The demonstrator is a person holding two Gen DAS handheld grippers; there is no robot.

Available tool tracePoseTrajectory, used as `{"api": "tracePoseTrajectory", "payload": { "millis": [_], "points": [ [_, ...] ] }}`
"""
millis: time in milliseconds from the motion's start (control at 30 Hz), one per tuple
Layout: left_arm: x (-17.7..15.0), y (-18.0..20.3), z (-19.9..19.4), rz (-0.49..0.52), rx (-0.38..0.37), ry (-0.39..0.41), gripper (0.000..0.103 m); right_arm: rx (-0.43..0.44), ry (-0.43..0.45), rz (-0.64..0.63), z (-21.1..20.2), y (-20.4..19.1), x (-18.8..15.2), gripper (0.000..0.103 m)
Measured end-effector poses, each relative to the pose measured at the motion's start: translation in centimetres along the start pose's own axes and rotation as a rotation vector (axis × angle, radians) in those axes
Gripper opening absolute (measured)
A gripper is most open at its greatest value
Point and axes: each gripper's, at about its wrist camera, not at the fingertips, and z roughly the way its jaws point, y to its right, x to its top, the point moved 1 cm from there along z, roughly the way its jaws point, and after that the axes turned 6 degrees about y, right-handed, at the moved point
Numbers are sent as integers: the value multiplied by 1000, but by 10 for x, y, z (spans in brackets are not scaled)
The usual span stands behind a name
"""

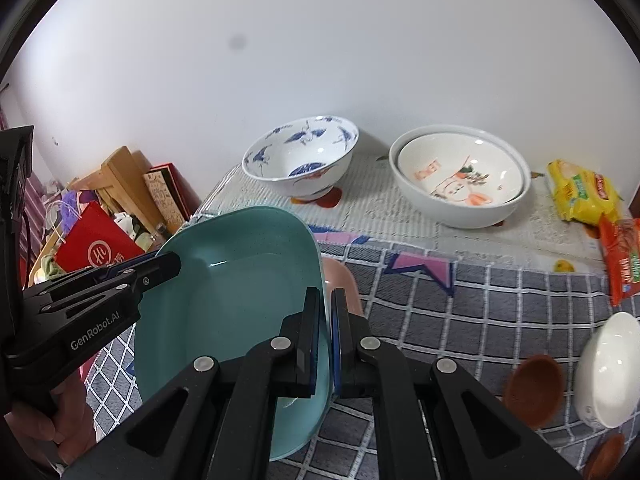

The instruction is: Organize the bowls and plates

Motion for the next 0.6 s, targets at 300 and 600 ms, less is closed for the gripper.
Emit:
{"api": "tracePoseTrajectory", "payload": {
  "millis": [300,600],
  "points": [
    [-11,-7,35,-11,2,-48,12,7,-64,13,40,4,-11,6],
    [-17,-4,62,-10,-7,-77,12,-14,-109,14,67,16,-21,6]
  ]
}}
